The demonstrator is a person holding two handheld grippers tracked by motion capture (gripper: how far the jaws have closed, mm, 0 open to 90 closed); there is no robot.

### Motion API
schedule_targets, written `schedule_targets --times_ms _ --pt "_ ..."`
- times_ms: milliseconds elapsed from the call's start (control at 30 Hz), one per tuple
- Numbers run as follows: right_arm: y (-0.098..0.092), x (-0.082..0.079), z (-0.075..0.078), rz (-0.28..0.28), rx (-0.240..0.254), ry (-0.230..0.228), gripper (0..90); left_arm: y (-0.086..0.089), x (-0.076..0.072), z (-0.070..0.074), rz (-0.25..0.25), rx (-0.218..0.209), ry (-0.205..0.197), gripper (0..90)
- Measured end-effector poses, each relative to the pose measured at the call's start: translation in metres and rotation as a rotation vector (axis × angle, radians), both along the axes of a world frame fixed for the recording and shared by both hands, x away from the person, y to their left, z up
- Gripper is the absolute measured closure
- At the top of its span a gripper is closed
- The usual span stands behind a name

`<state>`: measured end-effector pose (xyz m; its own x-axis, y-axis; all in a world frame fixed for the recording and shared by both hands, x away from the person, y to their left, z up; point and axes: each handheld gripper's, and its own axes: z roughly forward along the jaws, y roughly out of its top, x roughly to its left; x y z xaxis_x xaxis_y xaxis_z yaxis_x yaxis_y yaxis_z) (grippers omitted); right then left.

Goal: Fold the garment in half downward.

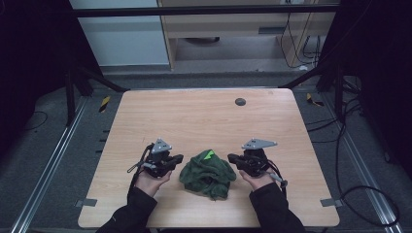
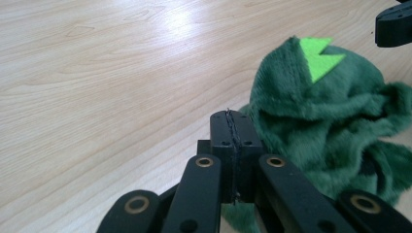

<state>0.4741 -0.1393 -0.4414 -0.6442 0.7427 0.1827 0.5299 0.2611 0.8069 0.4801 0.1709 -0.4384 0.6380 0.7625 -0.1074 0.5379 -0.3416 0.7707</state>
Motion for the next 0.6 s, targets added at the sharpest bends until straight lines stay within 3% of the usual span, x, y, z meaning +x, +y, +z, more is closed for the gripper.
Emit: schedule_targets --times_ms 333,600 --pt "0.012 0.014 -0.012 0.013 -0.022 0.031 90.0 -0.013 0.019 -0.017 -0.011 0.007 0.035 90.0" --pt "0.019 0.014 -0.021 0.037 -0.035 0.050 89.9 -0.021 0.018 -0.026 -0.055 0.021 0.049 90.0"
